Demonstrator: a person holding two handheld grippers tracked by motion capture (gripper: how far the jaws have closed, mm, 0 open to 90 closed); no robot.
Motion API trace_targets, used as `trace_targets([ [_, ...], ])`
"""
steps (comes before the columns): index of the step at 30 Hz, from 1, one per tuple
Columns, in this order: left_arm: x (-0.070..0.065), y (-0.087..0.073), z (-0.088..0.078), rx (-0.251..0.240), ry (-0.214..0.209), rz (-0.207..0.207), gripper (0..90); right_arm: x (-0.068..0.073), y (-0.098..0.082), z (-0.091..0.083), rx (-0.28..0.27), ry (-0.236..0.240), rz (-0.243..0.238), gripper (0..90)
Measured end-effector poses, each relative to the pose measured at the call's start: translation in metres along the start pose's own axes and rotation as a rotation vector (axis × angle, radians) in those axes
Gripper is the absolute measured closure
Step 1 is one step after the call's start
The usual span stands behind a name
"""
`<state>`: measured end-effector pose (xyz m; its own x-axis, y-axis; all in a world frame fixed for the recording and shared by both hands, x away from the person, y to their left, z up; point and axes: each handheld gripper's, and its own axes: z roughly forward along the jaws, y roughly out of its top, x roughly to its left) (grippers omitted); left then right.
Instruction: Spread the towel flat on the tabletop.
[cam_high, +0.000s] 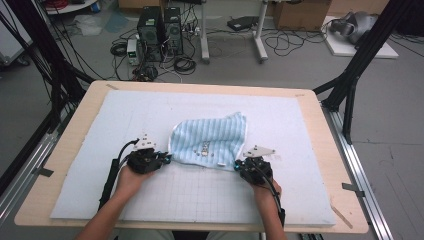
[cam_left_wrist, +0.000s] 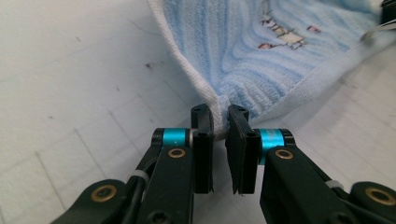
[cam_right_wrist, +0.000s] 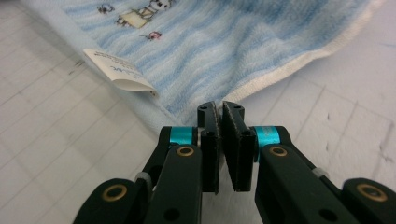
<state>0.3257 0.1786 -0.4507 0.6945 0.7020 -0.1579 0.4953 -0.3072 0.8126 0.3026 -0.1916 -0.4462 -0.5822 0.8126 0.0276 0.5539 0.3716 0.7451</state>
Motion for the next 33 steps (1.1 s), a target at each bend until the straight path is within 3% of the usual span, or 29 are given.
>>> trace_targets([
  [2,-0.005,-0.005,-0.007,-0.008,-0.024,-0.007,80.6,0.002,-0.005,-0.007,-0.014,0.018,0.014,84.7],
  [4,-0.012,-0.011,-0.016,-0.005,-0.042,0.014,80.6,0.007,-0.011,-0.016,-0.028,0.022,0.007,84.7],
  [12,-0.035,-0.034,-0.043,-0.013,-0.087,0.008,80.6,0.023,-0.032,-0.041,-0.033,0.015,-0.012,85.7],
  [17,-0.049,-0.045,-0.052,-0.026,-0.114,0.001,80.7,0.028,-0.045,-0.058,-0.041,0.012,0.011,85.2],
  [19,-0.055,-0.048,-0.053,-0.029,-0.115,0.003,80.6,0.030,-0.049,-0.061,-0.050,0.006,0.019,75.6],
  [21,-0.059,-0.050,-0.052,-0.026,-0.109,0.006,80.6,0.032,-0.050,-0.061,-0.062,-0.005,0.040,55.8],
  [23,-0.062,-0.051,-0.051,-0.020,-0.100,0.005,80.6,0.034,-0.046,-0.056,-0.079,-0.047,0.066,40.7],
  [26,-0.064,-0.049,-0.049,-0.022,-0.090,0.000,80.6,0.034,-0.036,-0.041,-0.061,-0.090,0.067,29.9],
  [28,-0.065,-0.048,-0.048,-0.019,-0.085,-0.002,80.6,0.035,-0.030,-0.030,-0.015,-0.101,0.051,35.0],
  [29,-0.066,-0.048,-0.047,-0.020,-0.082,-0.003,80.7,0.036,-0.028,-0.025,0.009,-0.080,0.047,46.8],
  [30,-0.066,-0.048,-0.046,-0.015,-0.080,-0.004,80.7,0.037,-0.026,-0.024,-0.002,-0.057,0.046,59.1],
  [33,-0.067,-0.049,-0.048,-0.020,-0.082,-0.009,80.7,0.042,-0.026,-0.026,0.002,-0.017,0.035,82.4],
])
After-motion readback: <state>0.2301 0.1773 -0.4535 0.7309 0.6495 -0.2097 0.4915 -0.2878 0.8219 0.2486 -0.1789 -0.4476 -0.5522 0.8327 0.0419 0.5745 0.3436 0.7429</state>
